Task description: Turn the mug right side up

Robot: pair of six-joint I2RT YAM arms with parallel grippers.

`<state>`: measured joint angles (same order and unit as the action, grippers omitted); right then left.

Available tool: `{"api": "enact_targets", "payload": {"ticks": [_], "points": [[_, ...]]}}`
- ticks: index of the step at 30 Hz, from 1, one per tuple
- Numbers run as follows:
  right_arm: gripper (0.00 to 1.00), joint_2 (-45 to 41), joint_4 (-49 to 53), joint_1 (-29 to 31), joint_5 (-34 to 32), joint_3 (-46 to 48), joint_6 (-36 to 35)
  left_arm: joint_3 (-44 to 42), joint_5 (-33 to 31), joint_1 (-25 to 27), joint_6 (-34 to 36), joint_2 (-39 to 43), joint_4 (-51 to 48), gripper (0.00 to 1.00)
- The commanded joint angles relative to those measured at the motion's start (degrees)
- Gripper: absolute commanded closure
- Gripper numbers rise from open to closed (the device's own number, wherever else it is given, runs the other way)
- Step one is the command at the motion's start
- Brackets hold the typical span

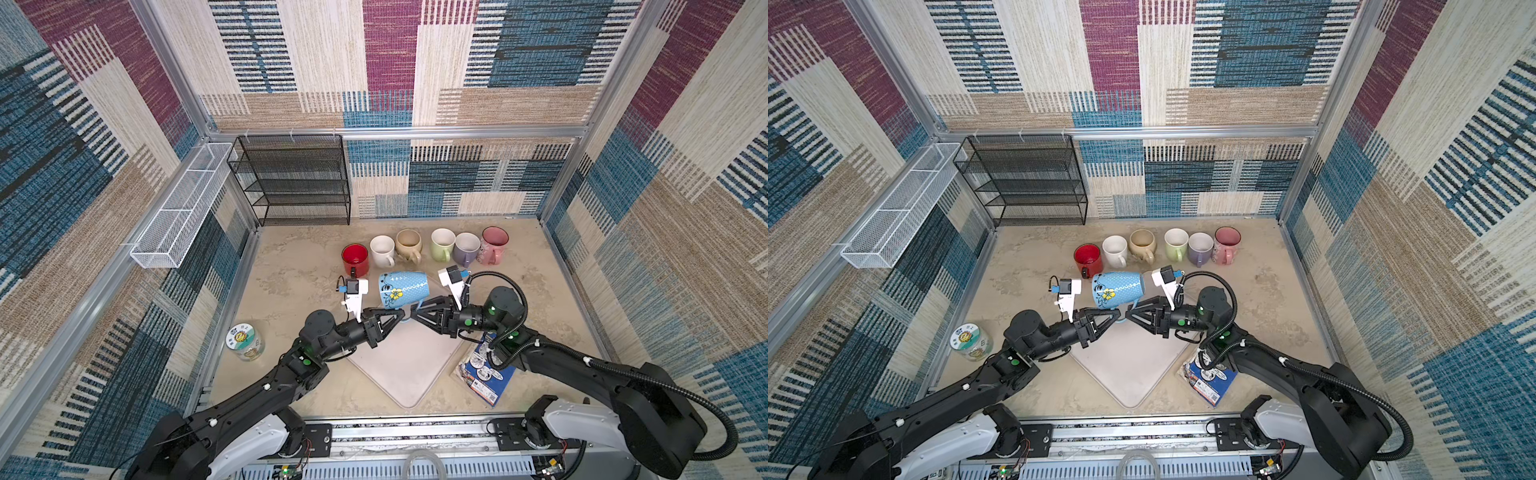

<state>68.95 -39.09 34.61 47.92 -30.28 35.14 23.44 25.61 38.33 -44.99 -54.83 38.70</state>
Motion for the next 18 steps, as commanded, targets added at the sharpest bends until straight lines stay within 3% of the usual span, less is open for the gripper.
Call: {"api": "enact_targets", "payload": {"ticks": [1,6,18], "points": [[0.44,0.1,5.6,0.0,-0.5,-1.1,-3.6,-0.4,-3.6,-0.2,1.8,2.1,1.5,1.00],[0.31,0.3,8.1,0.1,-1.9,-1.6,-5.1,-2.0,-8.3,-1.3,1.6,5.3,-3.0,1.00],[0.26,-3.6,20.7,0.0,-11.2,-4.1,-12.5,9.2,-26.8,-2.8,7.0,7.9,-44.4,1.00]]}}
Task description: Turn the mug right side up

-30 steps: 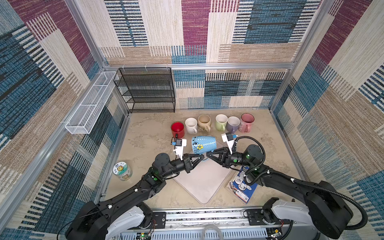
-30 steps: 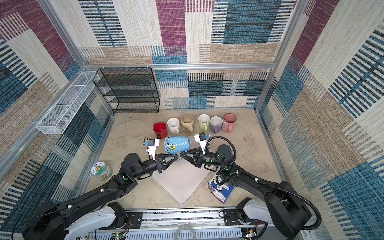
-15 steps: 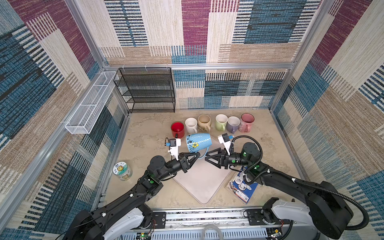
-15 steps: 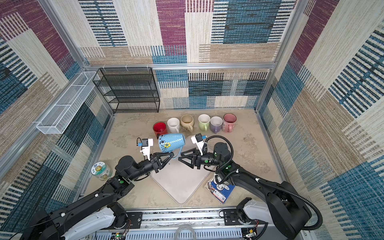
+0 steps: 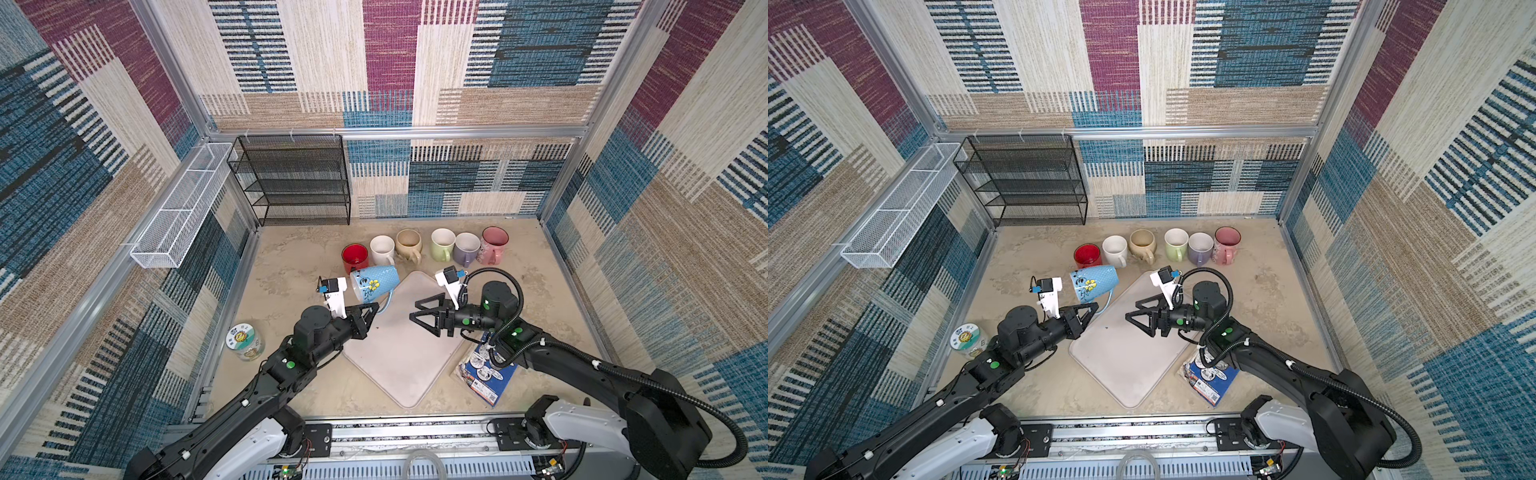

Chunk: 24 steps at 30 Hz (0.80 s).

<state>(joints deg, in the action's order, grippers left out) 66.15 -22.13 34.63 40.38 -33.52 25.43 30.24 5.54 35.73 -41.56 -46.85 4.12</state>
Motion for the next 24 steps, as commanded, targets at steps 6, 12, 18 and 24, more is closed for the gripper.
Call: {"api": "enact_targets", "payload": {"ticks": [6,12,18,24], "points": [[0.25,-2.3,10.6,0.1,-8.4,-2.6,-5.8,13.8,-12.9,-1.5,8.2,-7.5,-30.7,1.00],[0.25,-3.3,12.5,0.0,-11.8,-2.2,-5.9,22.6,-16.9,-3.2,11.3,-15.8,-43.1,1.00],[0.25,-4.4,13.6,0.0,-13.4,-1.5,-5.9,32.3,-20.7,-6.7,16.7,-22.1,-53.1,1.00],[0.25,-5.5,13.5,0.0,-14.7,0.4,-5.9,37.6,-20.3,-11.7,20.8,-26.3,-56.9,1.00]]}}
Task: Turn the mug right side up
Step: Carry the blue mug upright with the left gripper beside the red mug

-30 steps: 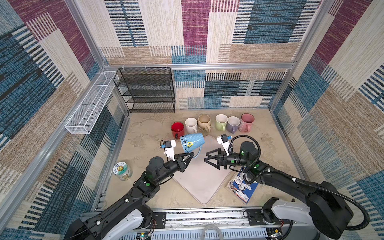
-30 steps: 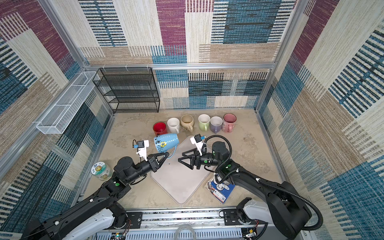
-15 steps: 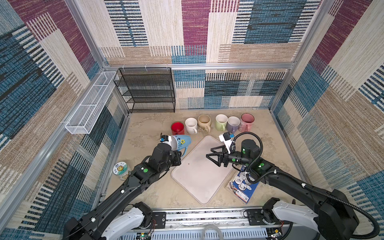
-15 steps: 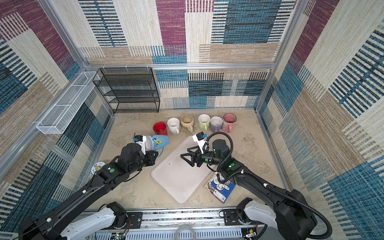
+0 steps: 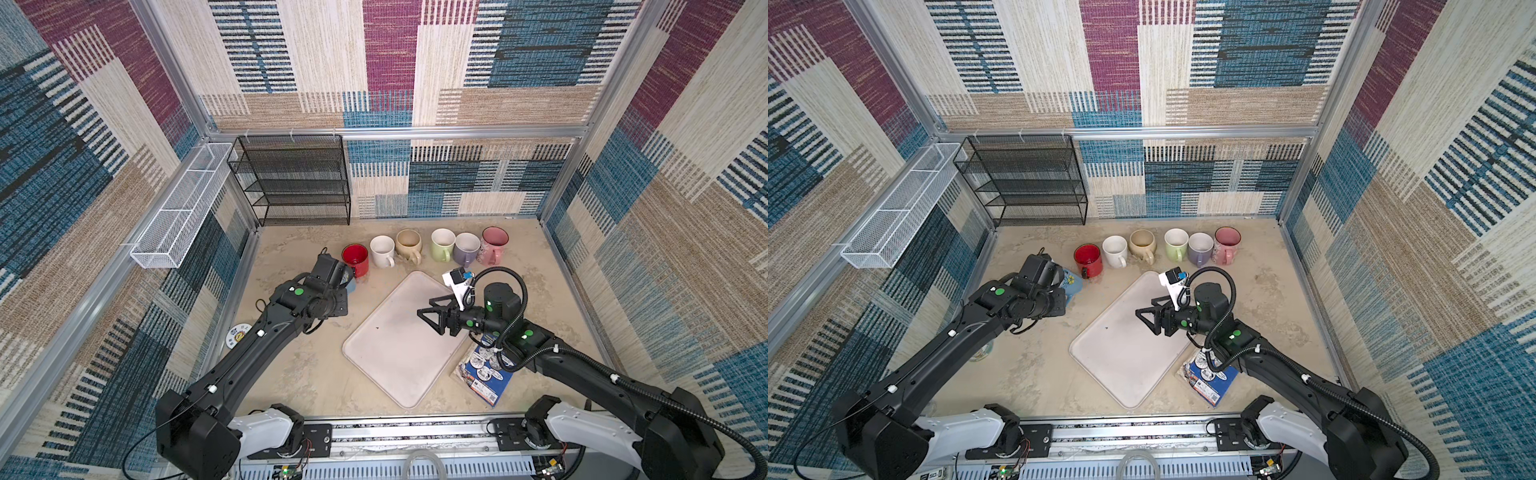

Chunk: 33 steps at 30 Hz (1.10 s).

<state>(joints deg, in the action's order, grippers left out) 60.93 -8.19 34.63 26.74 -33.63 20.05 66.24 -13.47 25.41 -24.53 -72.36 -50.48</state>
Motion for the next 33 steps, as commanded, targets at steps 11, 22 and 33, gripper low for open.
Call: {"api": "enact_targets", "payload": {"ticks": [11,22,33], "points": [[0.24,0.6,-2.2,0.0,-1.9,2.5,-1.1,12.2,-0.1,-7.9,9.5,-13.9,-4.7,1.00],[0.22,1.6,-2.7,0.0,-2.9,3.0,-1.6,26.8,-4.2,-10.4,14.3,-29.9,-8.7,1.00],[0.22,3.2,-2.5,0.0,-3.5,2.4,-2.0,36.5,-9.9,-11.3,17.7,-40.6,-12.7,1.00]]}}
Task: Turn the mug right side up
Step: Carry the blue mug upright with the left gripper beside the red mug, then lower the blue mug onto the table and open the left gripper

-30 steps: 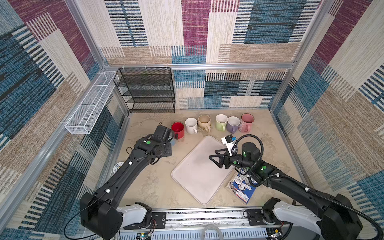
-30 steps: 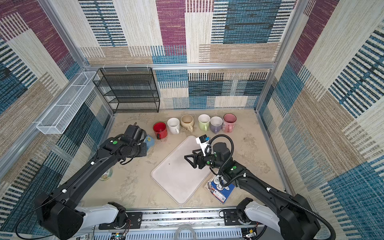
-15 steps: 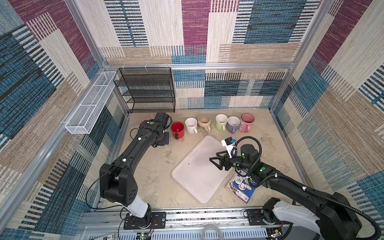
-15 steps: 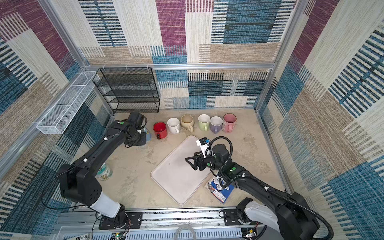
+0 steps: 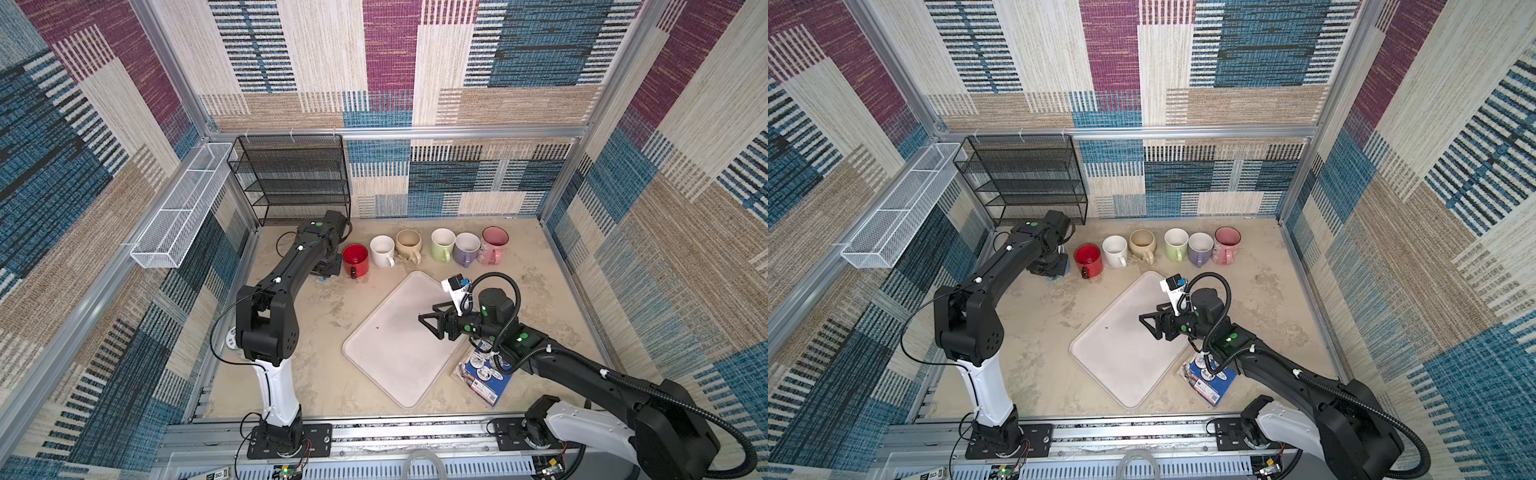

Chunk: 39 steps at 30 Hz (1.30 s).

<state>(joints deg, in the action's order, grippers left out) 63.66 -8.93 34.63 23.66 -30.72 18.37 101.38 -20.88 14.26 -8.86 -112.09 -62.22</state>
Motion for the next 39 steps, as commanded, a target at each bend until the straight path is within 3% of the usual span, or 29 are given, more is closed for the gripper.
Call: {"api": "enact_targets", "payload": {"ticks": [1,39], "points": [[0.22,0.7,-1.7,0.0,-0.5,-0.5,-0.4,1.8,-2.4,-0.3,2.1,-1.4,-0.9,1.00],[0.22,3.1,-1.2,0.0,-1.0,-1.7,-1.1,8.1,-0.9,-1.1,2.1,-11.8,-1.6,0.97]]}}
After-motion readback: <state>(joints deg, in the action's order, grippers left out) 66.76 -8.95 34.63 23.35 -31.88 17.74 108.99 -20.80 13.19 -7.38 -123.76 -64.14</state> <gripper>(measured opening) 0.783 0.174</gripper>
